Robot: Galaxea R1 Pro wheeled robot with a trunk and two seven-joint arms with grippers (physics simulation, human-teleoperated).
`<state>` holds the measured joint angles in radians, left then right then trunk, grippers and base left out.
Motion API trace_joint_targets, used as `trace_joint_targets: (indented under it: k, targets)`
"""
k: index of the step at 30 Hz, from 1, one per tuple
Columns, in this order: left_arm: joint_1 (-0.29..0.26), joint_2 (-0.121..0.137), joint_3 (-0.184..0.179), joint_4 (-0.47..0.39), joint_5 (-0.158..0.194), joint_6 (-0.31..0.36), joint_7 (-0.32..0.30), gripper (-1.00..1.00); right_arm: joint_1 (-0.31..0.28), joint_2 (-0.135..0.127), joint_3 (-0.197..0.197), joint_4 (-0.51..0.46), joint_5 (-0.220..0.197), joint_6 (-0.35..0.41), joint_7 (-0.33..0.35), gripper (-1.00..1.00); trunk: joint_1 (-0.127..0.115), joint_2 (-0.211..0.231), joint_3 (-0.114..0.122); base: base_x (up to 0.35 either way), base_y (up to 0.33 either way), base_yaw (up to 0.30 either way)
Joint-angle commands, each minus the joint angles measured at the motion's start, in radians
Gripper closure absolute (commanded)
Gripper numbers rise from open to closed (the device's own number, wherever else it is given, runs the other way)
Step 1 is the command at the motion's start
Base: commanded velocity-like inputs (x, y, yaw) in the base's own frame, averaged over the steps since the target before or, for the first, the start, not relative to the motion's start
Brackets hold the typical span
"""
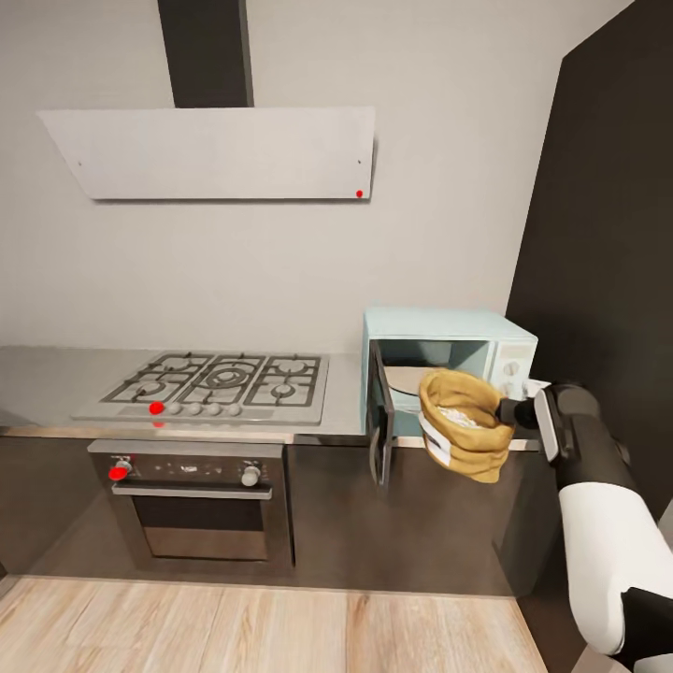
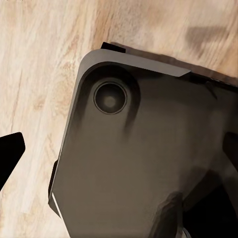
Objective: In the kitchen, take the popcorn bag from the countertop, put it into the microwave, and heat it until the popcorn is cooked so the cooked popcorn ends up inside the bag.
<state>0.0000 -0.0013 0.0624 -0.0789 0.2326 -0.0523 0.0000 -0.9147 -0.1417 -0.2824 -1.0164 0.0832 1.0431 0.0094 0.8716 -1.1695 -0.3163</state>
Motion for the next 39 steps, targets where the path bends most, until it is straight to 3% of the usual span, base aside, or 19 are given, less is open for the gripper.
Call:
trace_joint_targets:
  k: [1, 7, 13, 18, 39]
  targets:
    - [0.0, 0.0, 0.006, -0.001, 0.001, -0.001, 0.0, -1.0, 0.003, 0.0, -0.001, 0.005, 0.013, 0.004, 0.005, 1.0, 0.0, -0.001, -0.001, 0.0, 0.0, 0.0]
    - [0.0, -0.001, 0.007, -0.001, 0.001, -0.001, 0.0, -1.0, 0.005, -0.012, -0.005, 0.0, -0.011, 0.004, 0.007, 1.0, 0.0, -0.001, -0.001, 0.0, 0.0, 0.0]
    - [0.0, -0.002, 0.006, -0.001, 0.0, -0.001, 0.0, -1.0, 0.005, -0.014, -0.008, -0.031, 0.025, 0.004, 0.007, 1.0, 0.0, -0.001, -0.001, 0.0, 0.0, 0.0]
    - [0.0, -0.002, 0.007, -0.001, -0.001, -0.001, 0.0, -1.0, 0.005, -0.015, -0.009, -0.1, 0.026, 0.004, 0.007, 1.0, 0.0, -0.001, -0.001, 0.0, 0.0, 0.0]
    - [0.0, -0.002, 0.005, -0.002, -0.001, -0.002, 0.0, -1.0, 0.005, -0.015, -0.008, -0.127, 0.026, 0.004, 0.004, 1.0, 0.0, -0.001, -0.001, 0.0, 0.0, 0.0]
